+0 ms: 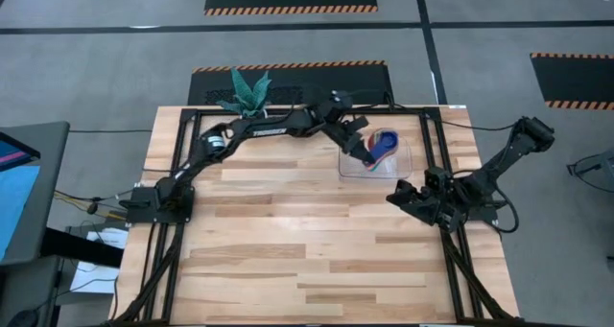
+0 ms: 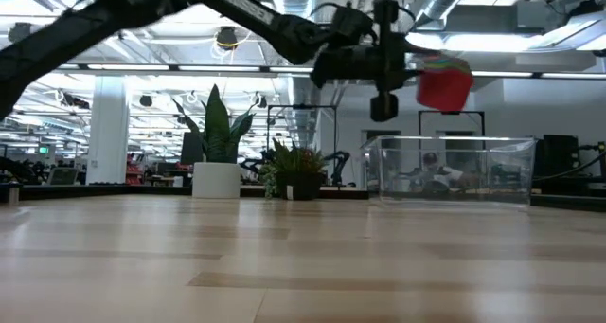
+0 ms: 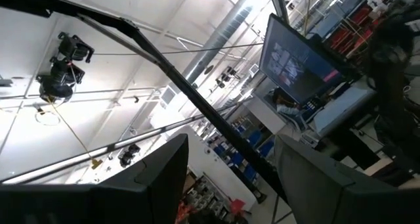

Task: Nest measuring cups in basket
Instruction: Put the nested measuring cups into the transparent bin

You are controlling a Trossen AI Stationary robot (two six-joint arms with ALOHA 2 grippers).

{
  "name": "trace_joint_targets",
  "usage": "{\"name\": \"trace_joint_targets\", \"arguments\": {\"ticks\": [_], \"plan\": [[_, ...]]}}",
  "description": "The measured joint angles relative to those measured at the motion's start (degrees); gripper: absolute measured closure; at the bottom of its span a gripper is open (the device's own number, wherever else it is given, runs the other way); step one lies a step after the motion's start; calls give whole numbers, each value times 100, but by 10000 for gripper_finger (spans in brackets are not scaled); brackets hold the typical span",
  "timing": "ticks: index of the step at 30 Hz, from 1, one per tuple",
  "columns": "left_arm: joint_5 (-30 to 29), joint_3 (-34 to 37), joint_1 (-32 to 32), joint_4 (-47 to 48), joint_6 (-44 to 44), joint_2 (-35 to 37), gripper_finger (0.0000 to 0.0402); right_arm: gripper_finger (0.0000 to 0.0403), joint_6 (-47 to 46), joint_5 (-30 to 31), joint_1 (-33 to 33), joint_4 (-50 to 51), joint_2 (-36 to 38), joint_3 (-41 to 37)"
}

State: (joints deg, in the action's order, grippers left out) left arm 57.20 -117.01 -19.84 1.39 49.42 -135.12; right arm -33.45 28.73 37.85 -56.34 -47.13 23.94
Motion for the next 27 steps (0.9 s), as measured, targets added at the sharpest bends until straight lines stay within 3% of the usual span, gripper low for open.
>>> {"name": "trace_joint_targets", "arguments": {"ticks": [5,9,18,27], "plan": [[58,-1159,6,564,82,-727,333,153,-11,-2,4,13,0,0],[58,-1644,40,591,128,-1048,333,153,-11,-6,4,13,0,0],[-485,-1648,76,1590,-575,-1135,333,153,-9,-13,4,35,0,0],[-661,-1522,76,1649,-586,-1133,333,153,-2,-33,50,37,0,0]]}}
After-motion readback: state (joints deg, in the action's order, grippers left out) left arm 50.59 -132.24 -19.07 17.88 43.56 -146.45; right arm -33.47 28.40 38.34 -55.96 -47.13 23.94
